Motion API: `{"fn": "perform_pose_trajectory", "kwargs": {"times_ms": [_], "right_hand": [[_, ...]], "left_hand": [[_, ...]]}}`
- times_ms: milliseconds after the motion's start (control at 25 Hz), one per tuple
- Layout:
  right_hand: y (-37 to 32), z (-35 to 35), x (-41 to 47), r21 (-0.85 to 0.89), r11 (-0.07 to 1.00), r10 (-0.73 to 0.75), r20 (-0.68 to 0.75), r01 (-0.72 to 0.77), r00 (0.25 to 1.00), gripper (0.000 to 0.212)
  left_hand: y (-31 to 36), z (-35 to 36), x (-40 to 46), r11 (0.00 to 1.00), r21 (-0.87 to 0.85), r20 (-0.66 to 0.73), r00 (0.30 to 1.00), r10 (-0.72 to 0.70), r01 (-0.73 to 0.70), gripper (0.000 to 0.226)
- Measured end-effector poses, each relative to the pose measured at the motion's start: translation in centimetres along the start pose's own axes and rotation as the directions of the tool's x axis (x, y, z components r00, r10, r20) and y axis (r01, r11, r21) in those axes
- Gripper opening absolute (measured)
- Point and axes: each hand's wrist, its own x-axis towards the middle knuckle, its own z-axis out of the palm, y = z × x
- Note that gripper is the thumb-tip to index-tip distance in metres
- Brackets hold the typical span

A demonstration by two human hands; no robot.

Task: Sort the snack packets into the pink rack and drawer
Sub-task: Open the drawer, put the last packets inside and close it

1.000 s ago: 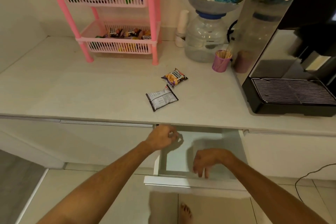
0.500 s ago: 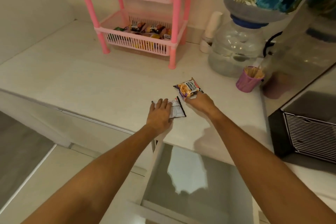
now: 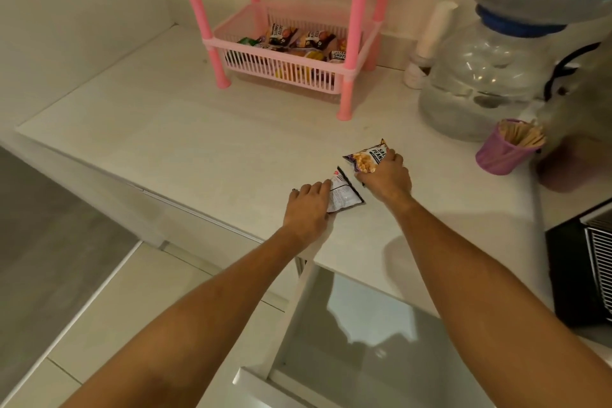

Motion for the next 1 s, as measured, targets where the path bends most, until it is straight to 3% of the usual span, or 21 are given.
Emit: {"fn": "perform_pose_trajectory", "kwargs": {"times_ms": [200,360,560,640,880,1000], "right_hand": [[0.7,-1.8,-2.6,0.179,0.979,-0.084,-0.086,0.098,0.993,0.065],[2.5,-5.1,-7.6,0.253,0.950,-0.177,-0.051,0.184,0.983,0.070],[5.5,-8.7,-14.8,0.323,0.940,-0.159,0.123,0.111,0.980,0.076],[6.3,-9.1,-18.0,0.367,0.926,-0.167,0.177,0.093,0.970,0.069],[9.4,-7.6,-26.1,0.367,0.930,-0.183,0.443,0.009,0.878,0.068],[11.6,-6.0,-26.8,0.269,0.962,-0.123,0.585,-0.048,0.801,0.069]], "left_hand": [[2.0,-2.3,-2.6,0.993,-0.118,0.005,1.000,-0.028,0.029,0.054],[4.1,-4.2,-6.6,0.954,-0.291,0.125,0.991,-0.043,0.078,0.051],[5.6,-5.5,-9.5,0.897,-0.410,0.378,0.926,0.001,0.166,0.052],[5.7,-4.9,-10.7,0.887,-0.424,0.440,0.898,0.026,0.182,0.053],[5.0,-0.8,-15.2,0.923,-0.372,0.394,0.917,0.060,0.100,0.044],[4.6,1.7,-17.2,0.936,-0.317,0.486,0.873,0.026,0.149,0.049]]}}
